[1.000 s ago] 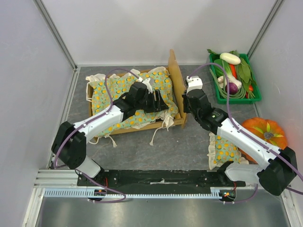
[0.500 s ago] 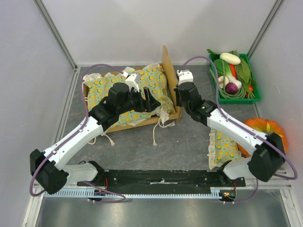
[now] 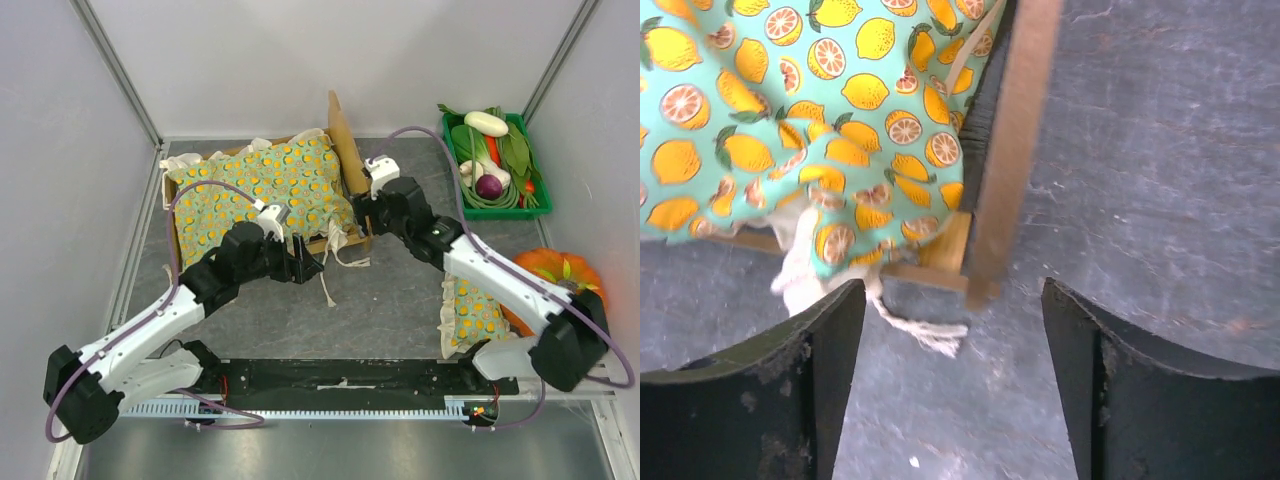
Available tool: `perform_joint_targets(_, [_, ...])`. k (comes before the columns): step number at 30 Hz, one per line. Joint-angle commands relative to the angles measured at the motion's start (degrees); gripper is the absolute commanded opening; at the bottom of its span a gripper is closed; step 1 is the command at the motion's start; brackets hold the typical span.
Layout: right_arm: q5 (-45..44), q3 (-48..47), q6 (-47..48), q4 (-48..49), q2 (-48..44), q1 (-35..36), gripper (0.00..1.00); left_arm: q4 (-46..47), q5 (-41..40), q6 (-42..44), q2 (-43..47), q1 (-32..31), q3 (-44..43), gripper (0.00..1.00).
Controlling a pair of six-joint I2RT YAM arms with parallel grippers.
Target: Set up the pet bed
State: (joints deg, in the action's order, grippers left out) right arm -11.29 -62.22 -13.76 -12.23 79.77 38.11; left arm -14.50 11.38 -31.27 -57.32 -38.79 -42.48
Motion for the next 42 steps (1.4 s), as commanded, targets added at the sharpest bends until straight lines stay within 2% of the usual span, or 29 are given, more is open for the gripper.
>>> perform_joint_targets(1, [0.7,1.2,6.1,-4.0,-13.9,-0.9,0.81,2.4,-5.7,1.6,4.6,-3.8,2.3,0.81])
perform_joint_targets(5, [1.0,7.0,5.4,-6.1,-22.4,-1.0,0.81,1.7,-14.6,-0.3,4.0,-8.6,4.0,0.8])
perform_joint_targets(7, [6.3,12.5,4.0,-5.2,-25.6,-1.0,0.78,2.3,-18.0,-2.1,3.1,-11.6,5.6,0.8])
perform_joint_targets(11, [13.0,22.0,-2.6,-1.7,-25.4,-0.8,0.73,4.3,-24.5,-8.4,0.4,-14.6,8.4,0.8])
perform_joint_targets(15, [11.6,29.2,-7.7,8.0,-20.2,-0.4,0.72,5.7,-28.6,-11.8,-2.5,-17.6,9.1,0.8])
perform_joint_targets(17, [8.3,30.7,-9.9,11.9,-16.0,-0.5,0.72,6.1,-29.7,-12.8,-3.8,-18.3,8.6,0.8])
perform_joint_targets(18, [7.3,31.5,-10.8,17.4,-14.4,-0.5,0.72,6.2,-29.7,-12.9,-5.1,-18.8,8.1,0.79])
perform_joint_targets(23, [5.9,31.1,-14.0,29.0,-2.7,-0.5,0.73,6.3,-30.0,-13.1,-6.3,-19.3,7.5,0.79])
perform_joint_targets(28, [4.9,28.2,-12.8,31.4,5.5,-0.4,0.72,6.1,-30.5,-12.9,-5.5,-19.4,7.9,0.79])
perform_joint_targets(32, [3.4,29.1,-11.2,34.3,8.3,-0.4,0.69,6.1,-31.1,-12.7,-5.4,-19.3,8.0,0.79])
perform_joint_targets(36, [5.1,30.1,-11.8,36.1,11.4,-0.3,0.48,6.2,-30.8,-12.2,-5.8,-19.3,7.9,0.79])
perform_joint_targets(40, [5.0,32.6,-13.2,37.8,12.3,-0.4,0.33,6.2,-30.6,-12.2,-5.8,-19.3,7.9,0.79])
perform_joint_targets(41, [5.1,32.9,-13.3,37.9,12.3,-0.4,0.23,6.2,-30.5,-12.2,-5.9,-19.3,8.1,0.79])
perform_joint_targets(42, [5.8,33.2,-13.5,38.0,12.0,-0.3,0.18,6.3,-30.4,-12.2,-6.0,-19.3,8.2,0.79])
